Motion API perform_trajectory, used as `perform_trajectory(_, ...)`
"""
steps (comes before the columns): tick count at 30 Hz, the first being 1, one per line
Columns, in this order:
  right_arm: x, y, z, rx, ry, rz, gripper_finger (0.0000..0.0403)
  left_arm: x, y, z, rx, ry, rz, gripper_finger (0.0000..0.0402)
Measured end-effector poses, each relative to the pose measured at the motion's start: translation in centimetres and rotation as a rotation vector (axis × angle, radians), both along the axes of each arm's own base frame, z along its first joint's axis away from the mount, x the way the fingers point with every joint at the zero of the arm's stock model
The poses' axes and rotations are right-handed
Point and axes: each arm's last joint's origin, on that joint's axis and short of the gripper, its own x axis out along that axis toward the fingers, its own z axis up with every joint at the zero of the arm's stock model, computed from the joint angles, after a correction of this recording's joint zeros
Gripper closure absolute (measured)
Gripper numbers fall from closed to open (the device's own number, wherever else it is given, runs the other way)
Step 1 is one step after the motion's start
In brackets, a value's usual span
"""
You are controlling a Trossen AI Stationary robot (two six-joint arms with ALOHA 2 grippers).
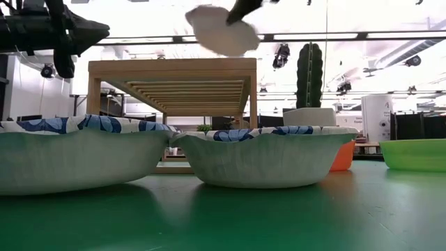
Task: Place and stack bowls onto a shelf
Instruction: Put the white and blue bowl on the shelf
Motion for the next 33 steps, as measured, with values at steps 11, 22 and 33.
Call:
perform_trajectory(11, 3.5, -7.7, -4.7, 0.089, 0.03, 0.002, 0.0394, 0.0, 0.0, 0.1, 0.013, 0.006, 0.007, 0.0361)
perform_trajectory(22, 5.0, -8.4, -6.8, 0.072, 0.048, -0.019, 0.0393, 0.0, 0.0, 0.2, 0.013, 0.006, 0.007, 0.0361)
perform_trajectory(33, 5.2, -8.4, -6.5, 0.069, 0.017, -0.025, 0.0347, 0.0, 0.0, 0.2, 0.013, 0.005, 0.007, 0.0361)
